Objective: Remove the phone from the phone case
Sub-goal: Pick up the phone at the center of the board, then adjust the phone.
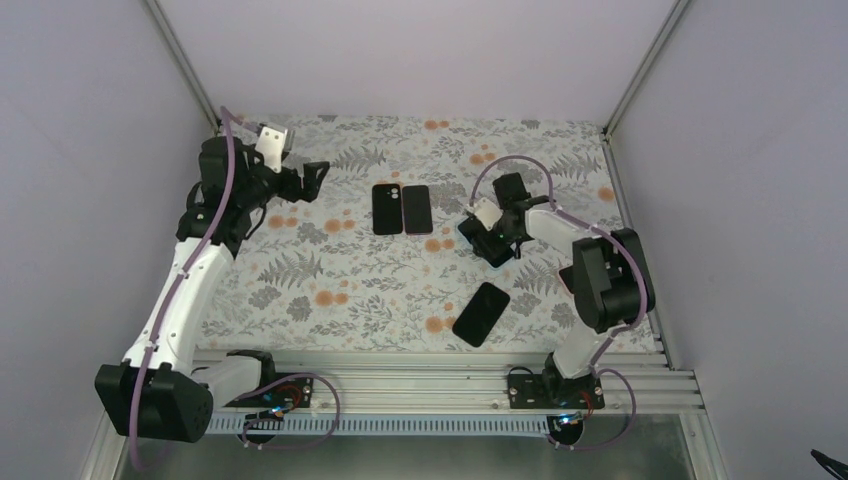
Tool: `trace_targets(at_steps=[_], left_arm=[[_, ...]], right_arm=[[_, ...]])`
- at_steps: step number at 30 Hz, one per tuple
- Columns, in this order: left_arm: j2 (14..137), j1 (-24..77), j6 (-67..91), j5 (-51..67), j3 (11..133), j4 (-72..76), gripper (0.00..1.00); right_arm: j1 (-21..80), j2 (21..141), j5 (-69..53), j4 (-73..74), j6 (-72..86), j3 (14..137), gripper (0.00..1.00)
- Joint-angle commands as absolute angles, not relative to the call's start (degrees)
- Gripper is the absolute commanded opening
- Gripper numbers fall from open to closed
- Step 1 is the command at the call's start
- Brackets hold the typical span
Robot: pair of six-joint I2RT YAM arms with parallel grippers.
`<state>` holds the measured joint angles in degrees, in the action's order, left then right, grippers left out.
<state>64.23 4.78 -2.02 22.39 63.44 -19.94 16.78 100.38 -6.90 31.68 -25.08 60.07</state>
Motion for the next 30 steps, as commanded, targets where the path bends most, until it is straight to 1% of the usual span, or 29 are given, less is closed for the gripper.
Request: trace_targets(at_steps=[1, 5, 8, 10, 12, 15, 20, 24, 30], left_arm=[[63.24, 5.03, 0.15, 27.96, 59.76, -16.06, 1.0], [63.39, 5.02, 3.07, 33.44, 56.85, -13.57, 1.0], [64.02, 5.02, 5.83, 41.1, 54.77, -11.02, 1.0], [64.37, 5.03, 9.92, 47.38, 52.83, -7.92, 1.0], [64.68, 5.06, 14.98, 51.25, 50.54, -3.91, 1.0], [65.65, 5.06, 21.07, 55.67, 47.96, 1.13, 0.97], [67.05, 5.02, 25.04, 57.43, 47.69, 3.56, 0.93], [67.54, 5.01, 25.76, 57.14, 47.24, 3.66, 0.85], [66.84, 5.1, 27.08, 56.75, 45.08, 4.74, 0.8]], right_arm=[[16.82, 93.13, -9.93, 30.74, -27.01, 61.56, 0.56], [17.68, 90.75, -12.5, 31.18, -27.08, 62.14, 0.56], [19.07, 87.96, -16.63, 31.49, -26.56, 62.72, 0.56], [20.51, 86.08, -19.03, 31.59, -25.85, 63.47, 0.56], [22.29, 84.41, -20.98, 31.71, -24.74, 64.63, 0.56], [24.98, 82.73, -23.28, 32.05, -22.95, 67.03, 0.56], [30.03, 81.52, -23.75, 31.97, -20.83, 70.65, 0.55], [34.13, 82.03, -22.44, 31.76, -19.77, 73.39, 0.55], [40.06, 84.12, -16.06, 30.99, -19.6, 76.34, 0.55]])
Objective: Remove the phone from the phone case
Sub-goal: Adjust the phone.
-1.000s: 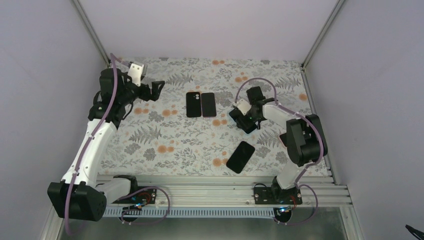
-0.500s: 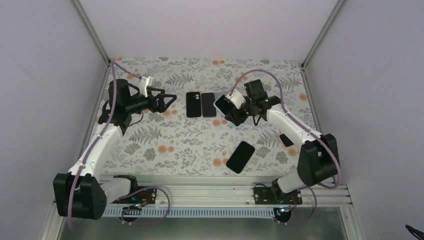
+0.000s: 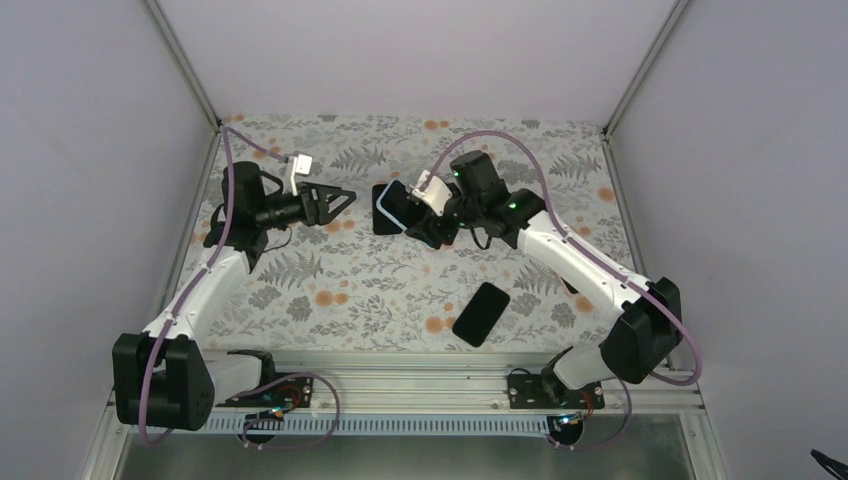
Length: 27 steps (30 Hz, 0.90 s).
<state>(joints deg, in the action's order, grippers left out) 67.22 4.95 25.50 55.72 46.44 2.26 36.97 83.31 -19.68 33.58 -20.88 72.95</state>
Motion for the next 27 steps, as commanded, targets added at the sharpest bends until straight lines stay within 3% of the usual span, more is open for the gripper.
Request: trace_targets(at_steps=[1, 20, 23, 27], left_arm=[[66.88, 5.1, 27.15, 56.74, 44.93, 4.69, 0.8], [69.31, 8.34, 27.73, 58.56, 43.1, 6.95, 0.71], [70.03, 9.33, 27.78, 59.5, 43.61, 7.1, 0.63], [70.68, 10.2, 27.73, 60.65, 44.21, 7.45, 0.37]], right_arm=[[40.79, 84.45, -15.08, 30.89, -19.58, 76.59, 0.55], [48.53, 88.47, -6.33, 29.35, -20.42, 80.5, 0.55], [49.03, 89.1, -5.38, 29.33, -20.56, 81.2, 0.55], [49.59, 89.73, -3.45, 28.72, -20.86, 81.41, 0.56]])
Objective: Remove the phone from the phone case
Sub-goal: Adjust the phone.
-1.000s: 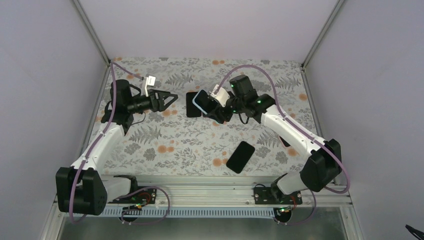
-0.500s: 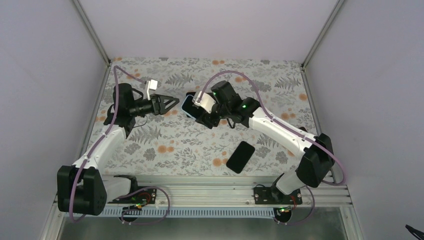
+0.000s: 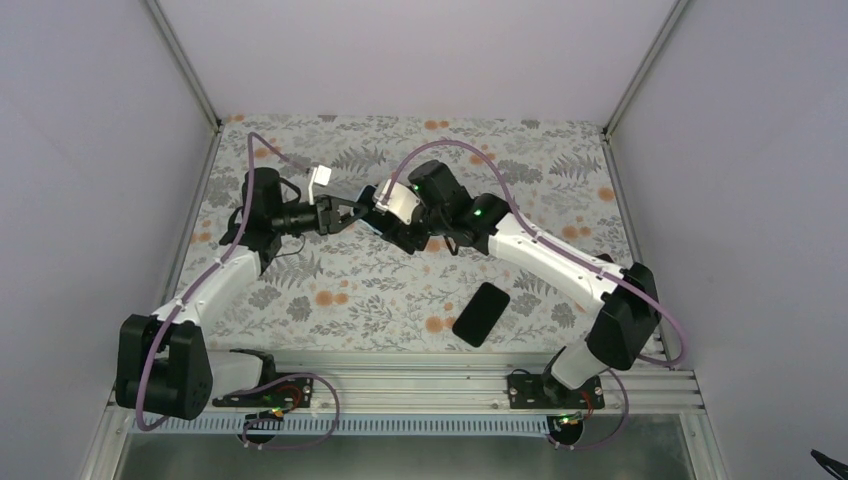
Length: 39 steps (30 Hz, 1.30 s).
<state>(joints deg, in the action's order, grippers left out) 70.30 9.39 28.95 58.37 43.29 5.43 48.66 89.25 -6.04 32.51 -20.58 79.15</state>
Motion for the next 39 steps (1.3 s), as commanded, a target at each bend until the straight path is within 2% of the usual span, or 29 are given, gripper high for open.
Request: trace_targets(at_steps=[1, 4, 7, 9, 14, 20, 25, 32, 37, 39], left_arm=[[70.74, 10.21, 27.78, 60.91, 44.21, 7.55, 0.31], [70.84, 10.22, 27.87, 60.88, 44.5, 7.58, 0.18], [70.92, 10.19, 27.12, 60.84, 45.37, 6.92, 0.1], [70.86, 10.2, 25.81, 60.55, 46.0, 5.79, 0.03], [68.66, 10.26, 21.23, 60.16, 46.65, 2.51, 0.02], [63.83, 10.24, 9.63, 62.36, 48.0, -4.42, 0.03], [63.72, 10.31, -1.19, 69.23, 51.09, -12.86, 0.02], [66.17, 12.64, -18.29, 70.14, 60.91, -33.42, 0.03], [66.24, 15.53, -25.29, 68.29, 64.26, -40.27, 0.02], [66.58, 16.16, -26.28, 67.63, 64.86, -41.15, 0.02]], right_arm=[[49.65, 89.78, -2.98, 28.47, -20.81, 81.3, 0.56], [49.65, 89.24, -2.01, 27.77, -20.82, 80.57, 0.56], [49.59, 88.37, -1.55, 27.25, -21.07, 79.51, 0.58], [49.6, 87.64, -2.35, 27.45, -21.09, 78.97, 0.65], [49.45, 83.37, -9.09, 28.28, -20.61, 75.85, 0.88], [46.64, 78.08, -19.9, 30.97, -19.67, 73.5, 0.98], [43.17, 77.5, -31.36, 35.25, -18.21, 74.0, 0.99], [39.92, 75.79, -38.83, 34.6, -14.92, 72.16, 0.96], [39.2, 75.77, -42.33, 33.9, -13.23, 70.58, 0.92], [39.2, 76.23, -43.76, 33.58, -12.66, 70.09, 0.86]])
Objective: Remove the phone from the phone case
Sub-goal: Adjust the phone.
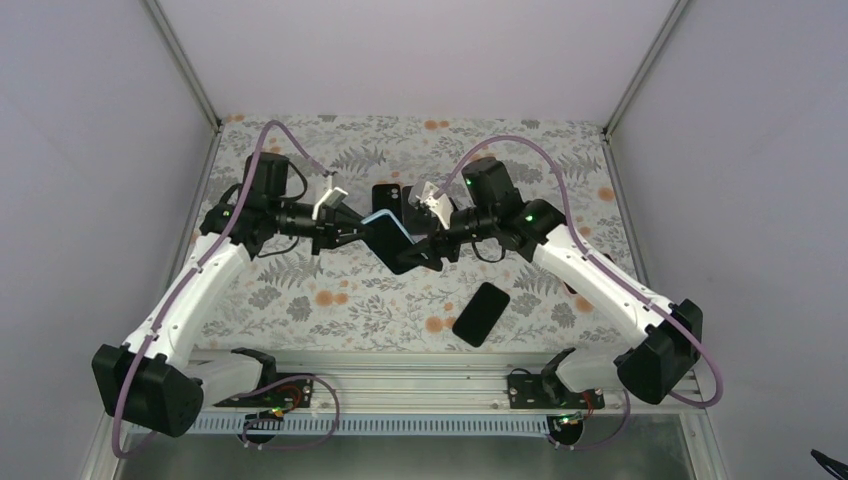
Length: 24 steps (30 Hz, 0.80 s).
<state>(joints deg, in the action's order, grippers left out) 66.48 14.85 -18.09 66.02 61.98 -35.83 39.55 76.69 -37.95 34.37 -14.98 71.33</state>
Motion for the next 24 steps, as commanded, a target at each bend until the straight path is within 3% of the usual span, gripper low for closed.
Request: trace_targets(at_steps=[1, 12, 24], left_arm=[[66.75, 16.43, -26.42, 67.48, 65.15, -41.33, 0.02], [68.92, 19.0, -28.06, 64.88, 66.16, -42.03, 0.02], [71.11, 20.52, -28.73, 64.69, 68.23, -43.31, 0.02]], right_arm=[[39.2, 76.47, -44.32, 33.43, -12.47, 69.93, 0.84], [40.05, 80.52, -45.64, 32.19, -11.06, 70.21, 0.55], [42.12, 81.45, -43.58, 32.87, -12.58, 69.45, 0.39]])
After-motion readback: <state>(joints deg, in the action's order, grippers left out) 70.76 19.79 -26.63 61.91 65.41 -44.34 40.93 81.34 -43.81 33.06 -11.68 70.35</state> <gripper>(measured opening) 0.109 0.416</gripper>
